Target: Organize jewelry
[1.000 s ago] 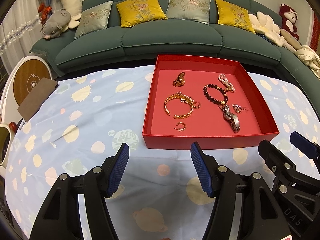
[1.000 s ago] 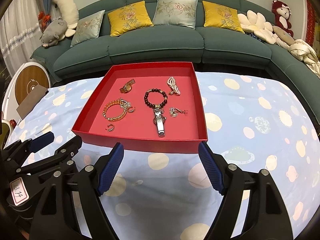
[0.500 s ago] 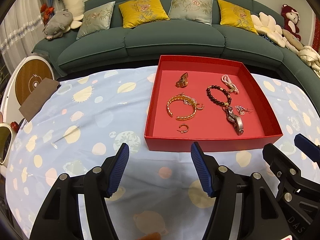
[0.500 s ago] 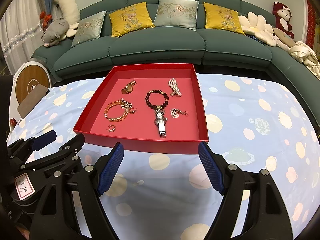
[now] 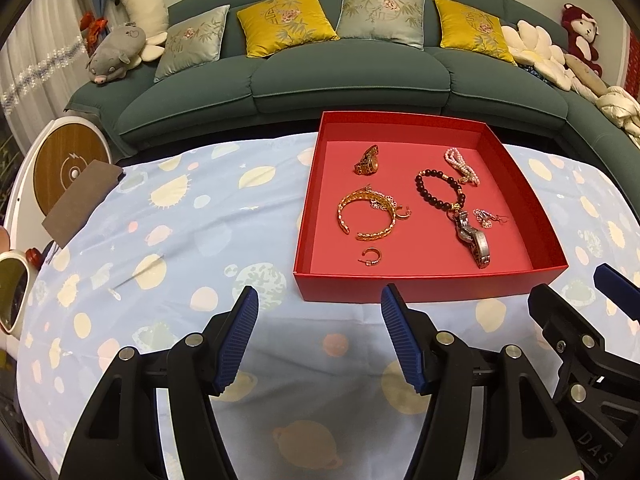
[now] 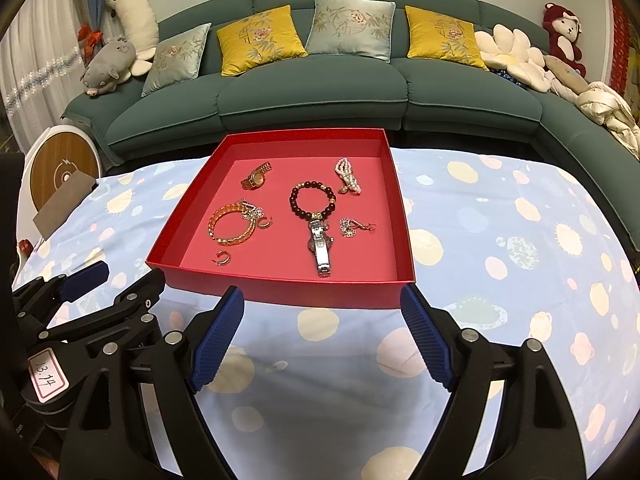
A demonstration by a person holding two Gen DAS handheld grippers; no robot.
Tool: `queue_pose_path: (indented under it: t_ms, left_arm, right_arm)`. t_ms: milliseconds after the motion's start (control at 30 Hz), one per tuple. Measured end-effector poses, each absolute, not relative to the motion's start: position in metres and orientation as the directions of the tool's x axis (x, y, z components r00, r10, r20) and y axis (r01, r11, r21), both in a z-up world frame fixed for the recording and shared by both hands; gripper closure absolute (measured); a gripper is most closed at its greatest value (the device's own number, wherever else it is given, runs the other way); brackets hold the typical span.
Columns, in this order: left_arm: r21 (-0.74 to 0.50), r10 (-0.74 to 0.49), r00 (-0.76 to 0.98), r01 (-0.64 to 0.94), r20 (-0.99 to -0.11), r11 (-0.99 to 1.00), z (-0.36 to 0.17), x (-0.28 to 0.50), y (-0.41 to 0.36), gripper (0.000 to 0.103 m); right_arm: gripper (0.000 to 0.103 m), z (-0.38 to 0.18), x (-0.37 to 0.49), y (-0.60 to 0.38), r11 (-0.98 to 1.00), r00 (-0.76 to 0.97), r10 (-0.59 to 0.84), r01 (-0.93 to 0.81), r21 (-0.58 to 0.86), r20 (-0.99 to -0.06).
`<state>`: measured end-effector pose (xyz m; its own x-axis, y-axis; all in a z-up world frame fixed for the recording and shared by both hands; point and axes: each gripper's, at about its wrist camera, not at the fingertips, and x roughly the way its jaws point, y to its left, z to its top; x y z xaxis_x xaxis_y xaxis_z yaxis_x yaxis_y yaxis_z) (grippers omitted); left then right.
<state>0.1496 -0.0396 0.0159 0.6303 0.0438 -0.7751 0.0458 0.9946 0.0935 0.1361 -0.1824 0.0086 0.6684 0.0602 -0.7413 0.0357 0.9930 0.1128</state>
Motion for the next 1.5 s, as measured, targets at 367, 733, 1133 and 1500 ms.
queue_pose_path:
  t_ms: [367,733,1133,1500]
  left_arm:
    - [0.090,0.039,0.632,0.050,-0.774,0.995,0.0161,0.1499,-0.0400,0.043]
    - [0.091,0.039,0.633,0.050,-0.773,0.995,0.0160,0.1499,-0.0401,0.043]
    - [0.054,0.008,0.631,0.054,-0.775,0.997,0.0173,0.1504,-0.0384,0.041]
    - [0.039,0.004,0.647,0.040,-0.763,0.998,0.0144,0.1535,-0.0339,0.017]
  right_arm:
    - [0.025,0.0091,0.1367,-0.1841,0.993,0.668,0.060,0.039,0.116,-0.742]
    - [0.025,0.0089,0.1366,-0.1839,0.992,0.668,0.059,0.042,0.116,-0.742]
    - [0.025,0.0092,0.1361,-0.1855,0.992,0.672,0.061,0.045,0.122,-0.738]
    - [0.025,0.0112,0.1350,-0.1870,0.990,0.679,0.067,0.043,0.131,-0.731]
